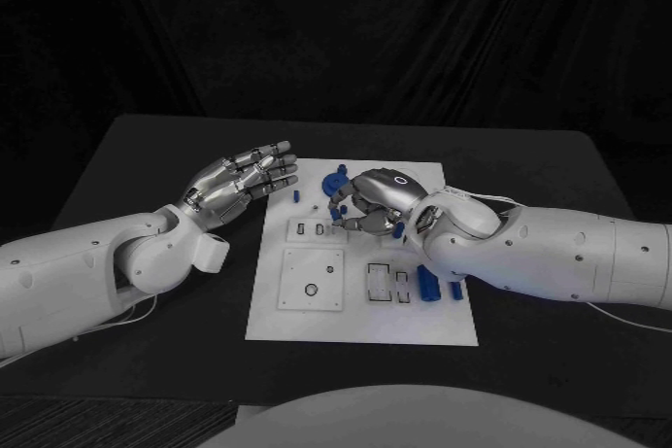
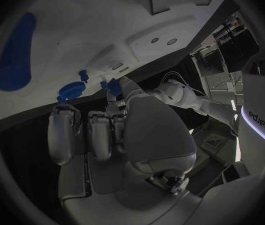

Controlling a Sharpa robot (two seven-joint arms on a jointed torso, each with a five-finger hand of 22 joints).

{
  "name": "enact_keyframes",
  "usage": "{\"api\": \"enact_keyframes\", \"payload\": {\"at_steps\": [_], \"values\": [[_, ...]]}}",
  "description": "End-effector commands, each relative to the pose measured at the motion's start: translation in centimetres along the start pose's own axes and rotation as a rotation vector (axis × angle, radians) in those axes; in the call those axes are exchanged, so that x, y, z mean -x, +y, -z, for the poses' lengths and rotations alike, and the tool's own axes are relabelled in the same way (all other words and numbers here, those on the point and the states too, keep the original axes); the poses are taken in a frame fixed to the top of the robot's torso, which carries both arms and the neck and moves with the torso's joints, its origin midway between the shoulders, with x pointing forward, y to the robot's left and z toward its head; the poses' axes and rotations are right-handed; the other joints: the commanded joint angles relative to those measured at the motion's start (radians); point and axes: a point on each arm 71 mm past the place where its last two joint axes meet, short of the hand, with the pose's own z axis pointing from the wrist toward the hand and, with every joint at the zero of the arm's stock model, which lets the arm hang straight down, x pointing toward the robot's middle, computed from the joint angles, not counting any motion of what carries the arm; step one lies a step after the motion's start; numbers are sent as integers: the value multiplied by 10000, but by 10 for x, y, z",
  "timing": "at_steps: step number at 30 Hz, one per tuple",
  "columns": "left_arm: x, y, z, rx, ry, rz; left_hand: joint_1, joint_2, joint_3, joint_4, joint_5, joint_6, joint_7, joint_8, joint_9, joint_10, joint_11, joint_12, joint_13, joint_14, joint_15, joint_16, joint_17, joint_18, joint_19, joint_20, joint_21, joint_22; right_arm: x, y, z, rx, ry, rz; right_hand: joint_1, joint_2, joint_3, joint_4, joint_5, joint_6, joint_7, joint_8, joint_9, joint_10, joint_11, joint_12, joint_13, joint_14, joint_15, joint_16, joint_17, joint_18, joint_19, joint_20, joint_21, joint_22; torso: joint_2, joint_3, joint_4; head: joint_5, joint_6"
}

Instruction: Assemble the parts on the task board

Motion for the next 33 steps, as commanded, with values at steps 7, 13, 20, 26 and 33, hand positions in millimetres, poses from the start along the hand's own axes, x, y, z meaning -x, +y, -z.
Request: {"api": "enact_keyframes", "payload": {"at_steps": [7,13,20,26,33], "values": [[-4,-7,2,-1049,408,-4040,207,-832,847,-725,-55,2451,513,654,190,2949,-876,7518,4036,4351,-1042,8507,4294,236,6131,-754,4962,2423,5,-1,4,507,-720,-399,-104,-11,-73,52,-238,-9,-18,6,21,1029,63,24,2631,1022,72,26,2634,120,215,56,16,2164,5,-1,6,21,-2],[-10,-4,2,-1055,1124,-6568,-253,-1543,2304,-391,-108,4799,530,995,328,12428,-1319,12145,14749,12618,-1609,12536,14884,-151,8051,-1406,10859,7366,8,-2,6,614,-908,-425,-92,10,-62,52,-255,11,-8,19,28,1029,66,24,2631,1022,74,26,2634,112,234,57,48,2175,4,0,1,16,-2],[-11,3,0,-521,1452,-7837,-705,-1756,2651,-311,-174,5286,439,878,366,12428,-1391,12145,14749,12618,-1674,12536,14884,-584,10165,-1367,12738,10477,8,-1,6,686,-957,-442,-89,16,-60,52,-263,18,-1,23,30,1029,69,24,2631,1022,75,26,2634,108,244,58,64,2181,17,-2,-3,5,-2],[-12,9,-1,-20,1592,-7944,-956,-1805,2698,-264,-180,5197,464,696,334,12428,-1378,12145,14749,12618,-1678,12536,14884,-720,10741,-1374,13085,11189,8,-1,6,715,-950,-448,-95,16,-63,58,-275,16,12,22,31,1029,75,24,2631,1022,77,26,2634,104,253,59,79,2186,11,0,-9,23,-2],[-17,15,-6,287,1881,-7813,-1012,-1830,2792,-299,-181,4924,547,438,263,12428,-1314,12145,14749,12618,-1626,12536,14884,-704,10666,-1336,13068,11141,7,1,5,735,-889,-464,-106,17,-69,69,-291,6,27,18,30,1029,84,24,2631,1022,81,26,2634,101,259,61,88,2189,12,1,-7,19,-2]]}}
